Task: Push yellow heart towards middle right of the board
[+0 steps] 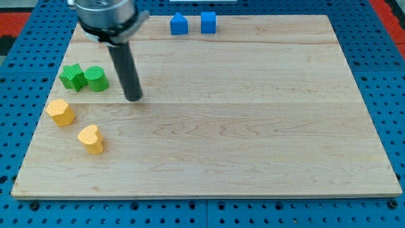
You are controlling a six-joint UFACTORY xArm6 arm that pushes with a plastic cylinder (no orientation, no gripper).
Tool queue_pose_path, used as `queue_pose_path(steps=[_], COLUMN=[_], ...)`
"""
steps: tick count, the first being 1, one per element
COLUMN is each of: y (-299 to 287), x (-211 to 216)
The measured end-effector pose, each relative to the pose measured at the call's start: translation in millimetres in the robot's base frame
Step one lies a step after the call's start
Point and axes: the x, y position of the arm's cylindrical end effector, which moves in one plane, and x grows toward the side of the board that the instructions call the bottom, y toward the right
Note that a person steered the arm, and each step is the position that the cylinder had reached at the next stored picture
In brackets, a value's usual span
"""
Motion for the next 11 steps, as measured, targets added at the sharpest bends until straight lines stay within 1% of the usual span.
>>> queue_pose_path(steps=[1,2,3,4,5,6,8,9,10,11], y=[50.4,1.0,-84.6,-162.8,-134.0,-85.9,36.4,50.0,78.4,141.1], x=[76.0,170.1,172.5,129.5,96.5,82.1,81.6,43.8,3.7,-0.8])
